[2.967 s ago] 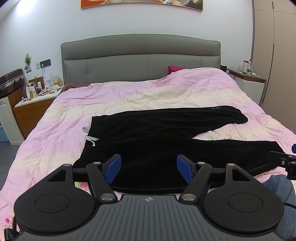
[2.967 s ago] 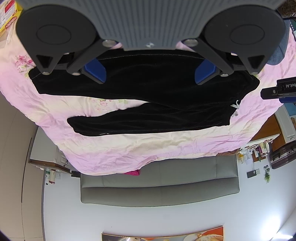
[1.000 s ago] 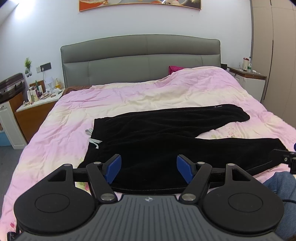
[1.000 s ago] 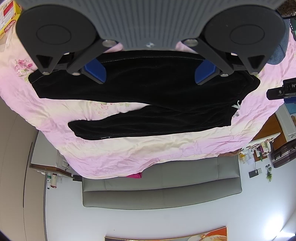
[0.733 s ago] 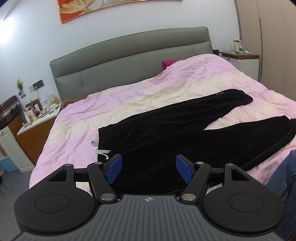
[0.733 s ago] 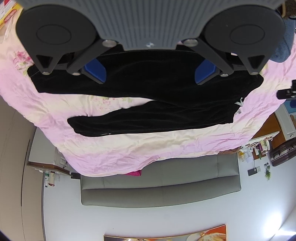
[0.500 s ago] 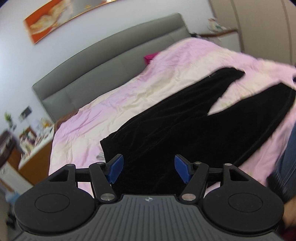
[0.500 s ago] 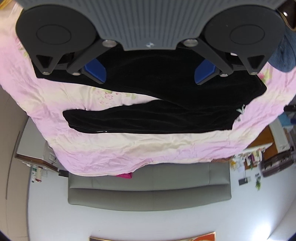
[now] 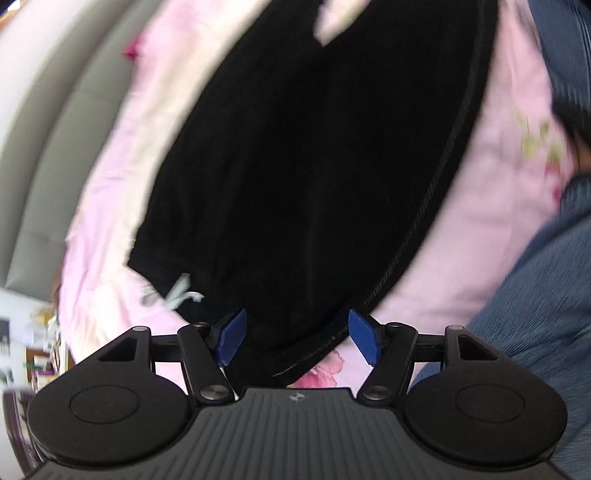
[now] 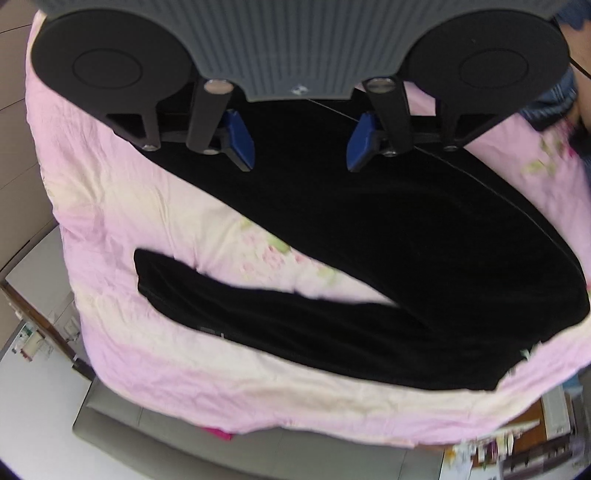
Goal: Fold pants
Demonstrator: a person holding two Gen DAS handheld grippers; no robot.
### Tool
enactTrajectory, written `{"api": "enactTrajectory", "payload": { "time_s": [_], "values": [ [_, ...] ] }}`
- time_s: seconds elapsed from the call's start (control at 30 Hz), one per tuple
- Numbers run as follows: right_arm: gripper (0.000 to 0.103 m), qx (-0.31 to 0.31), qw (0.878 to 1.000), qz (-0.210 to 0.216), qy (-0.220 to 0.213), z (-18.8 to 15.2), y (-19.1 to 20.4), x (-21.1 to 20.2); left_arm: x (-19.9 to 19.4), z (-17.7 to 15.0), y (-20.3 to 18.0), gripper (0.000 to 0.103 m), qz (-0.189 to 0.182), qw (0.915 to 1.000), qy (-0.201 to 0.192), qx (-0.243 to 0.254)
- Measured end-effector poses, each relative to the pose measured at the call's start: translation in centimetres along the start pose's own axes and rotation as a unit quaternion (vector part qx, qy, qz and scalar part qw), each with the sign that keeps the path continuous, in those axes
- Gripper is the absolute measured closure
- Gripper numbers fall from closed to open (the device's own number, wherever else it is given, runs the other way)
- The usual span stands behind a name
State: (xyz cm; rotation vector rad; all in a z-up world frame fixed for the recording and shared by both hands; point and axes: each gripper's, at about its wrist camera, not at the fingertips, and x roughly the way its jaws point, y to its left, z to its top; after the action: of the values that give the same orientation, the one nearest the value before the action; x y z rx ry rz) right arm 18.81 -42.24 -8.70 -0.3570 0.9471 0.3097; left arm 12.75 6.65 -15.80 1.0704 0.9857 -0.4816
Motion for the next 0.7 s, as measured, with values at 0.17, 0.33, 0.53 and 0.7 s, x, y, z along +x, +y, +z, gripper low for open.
{"api": "enactTrajectory", "payload": {
  "time_s": [0.17,0.33,0.53,0.7],
  "values": [
    [0.051,-0.043,0.996,0.002,0.076,-1.8,-3.4,3.7,4.7,0.9,-1.1,0.028,-0.023,0.9971,0.049,0.052],
    [0.051,-0.110,0.982,0.008,0.153,-4.7,-5.8,7.0,7.9,1.3,-1.9,0.028,-0.032,0.9925,0.087,0.079],
    [0.049,-0.179,0.962,0.035,0.203,-7.3,-7.0,10.8,8.9,1.7,-2.7,0.035,-0.014,0.9915,0.108,0.071],
    [0.057,-0.222,0.951,0.038,0.211,-9.8,-6.5,12.3,8.5,2.0,-3.2,0.068,0.030,0.9941,0.102,0.021]
  ]
}}
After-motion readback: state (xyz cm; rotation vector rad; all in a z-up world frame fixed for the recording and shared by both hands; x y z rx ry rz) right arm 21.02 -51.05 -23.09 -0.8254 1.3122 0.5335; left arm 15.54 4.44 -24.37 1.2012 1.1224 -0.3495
